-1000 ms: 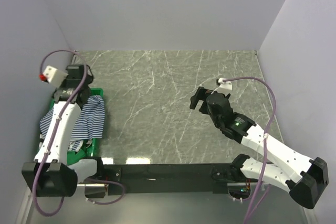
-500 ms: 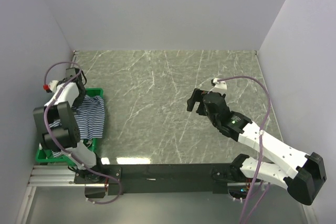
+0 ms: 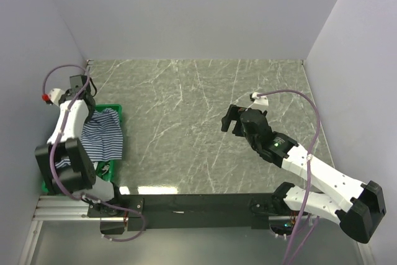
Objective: Fold and stack the tank tops
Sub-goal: Grab the tank top from the pile, then move the tank top to the center of the board
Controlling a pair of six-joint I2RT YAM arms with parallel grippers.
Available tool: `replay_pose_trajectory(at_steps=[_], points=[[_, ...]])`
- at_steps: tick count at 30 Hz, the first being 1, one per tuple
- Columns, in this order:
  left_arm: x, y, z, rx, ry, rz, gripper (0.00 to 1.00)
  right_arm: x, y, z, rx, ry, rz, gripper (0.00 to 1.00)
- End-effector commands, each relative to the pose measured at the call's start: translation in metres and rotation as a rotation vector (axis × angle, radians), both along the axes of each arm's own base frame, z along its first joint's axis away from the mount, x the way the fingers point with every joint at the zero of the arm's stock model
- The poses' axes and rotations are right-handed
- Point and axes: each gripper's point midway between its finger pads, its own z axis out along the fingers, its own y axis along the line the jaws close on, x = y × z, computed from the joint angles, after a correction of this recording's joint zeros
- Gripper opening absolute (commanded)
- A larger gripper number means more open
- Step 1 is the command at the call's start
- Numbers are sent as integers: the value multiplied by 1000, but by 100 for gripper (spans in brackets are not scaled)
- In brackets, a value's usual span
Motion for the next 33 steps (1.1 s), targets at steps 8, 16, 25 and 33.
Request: replay_pose_trajectory(at_steps=[8, 16, 25, 33], points=[[11, -31, 149, 105, -378, -239, 1, 9, 8, 38, 48, -86, 11, 97], [25, -151, 246, 108, -608, -497, 1, 12, 0, 78, 72, -168, -19, 97], [17, -306, 283, -47, -755, -814, 1, 3, -33, 110, 99, -266, -127, 96], [91, -375, 206, -192, -577, -1042, 51, 10, -16, 90, 81, -209, -83, 97]])
